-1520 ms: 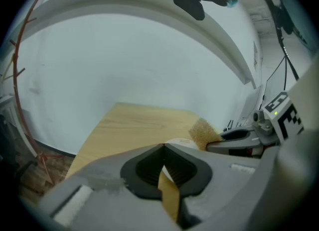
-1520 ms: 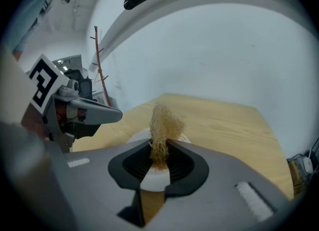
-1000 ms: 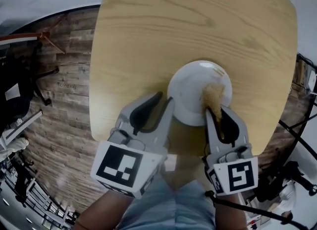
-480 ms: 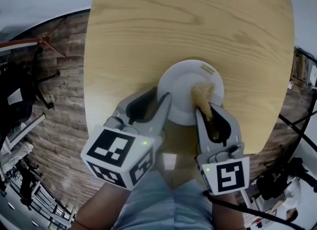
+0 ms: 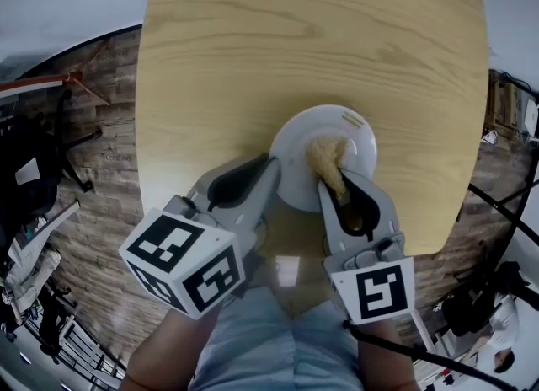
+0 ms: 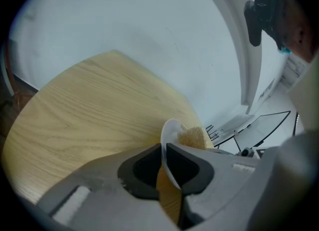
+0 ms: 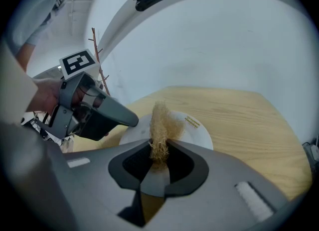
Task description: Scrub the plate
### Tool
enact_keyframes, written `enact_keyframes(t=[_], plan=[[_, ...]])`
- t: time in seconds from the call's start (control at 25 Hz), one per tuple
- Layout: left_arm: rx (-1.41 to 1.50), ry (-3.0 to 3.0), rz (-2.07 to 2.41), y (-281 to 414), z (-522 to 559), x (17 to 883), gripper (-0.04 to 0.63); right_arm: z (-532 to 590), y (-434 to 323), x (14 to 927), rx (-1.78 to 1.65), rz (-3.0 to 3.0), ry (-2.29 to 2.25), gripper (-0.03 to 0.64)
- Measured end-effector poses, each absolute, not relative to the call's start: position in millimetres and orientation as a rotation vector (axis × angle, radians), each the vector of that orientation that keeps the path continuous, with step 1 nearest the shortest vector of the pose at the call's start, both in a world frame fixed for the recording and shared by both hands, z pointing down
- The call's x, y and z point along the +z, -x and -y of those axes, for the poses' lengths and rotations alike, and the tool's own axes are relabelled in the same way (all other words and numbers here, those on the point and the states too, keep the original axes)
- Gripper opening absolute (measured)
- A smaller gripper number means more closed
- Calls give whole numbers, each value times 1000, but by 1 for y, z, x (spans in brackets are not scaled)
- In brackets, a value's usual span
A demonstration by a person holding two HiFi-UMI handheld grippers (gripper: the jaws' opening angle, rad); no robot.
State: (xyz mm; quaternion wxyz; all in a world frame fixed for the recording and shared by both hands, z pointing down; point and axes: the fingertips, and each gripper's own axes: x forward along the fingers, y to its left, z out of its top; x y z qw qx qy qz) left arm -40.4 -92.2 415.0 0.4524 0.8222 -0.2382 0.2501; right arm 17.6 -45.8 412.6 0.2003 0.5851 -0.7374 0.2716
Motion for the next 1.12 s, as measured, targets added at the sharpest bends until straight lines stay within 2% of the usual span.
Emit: enact_keyframes(t=[0.24, 0.4, 0.64, 0.72, 0.8, 1.12], plan=[[528, -2070, 566, 35, 91, 408, 53, 45, -20, 411, 792, 2068, -1647, 69], [554, -2046, 544, 29, 89, 418, 137, 44, -18, 415, 827, 2056, -1608, 67], [622, -1937, 506, 26, 82, 432, 137, 36, -20, 418, 875, 2059, -1601, 66], [598, -1884, 490, 27, 85, 434, 133, 37, -19, 418, 855, 2070, -1600, 66], [557, -1851, 482, 29, 90, 433, 51, 40, -19, 417, 841, 2078, -1607, 66], [497, -1901, 548, 30, 98, 414, 43, 49, -22, 407, 919, 2129, -1631, 71]])
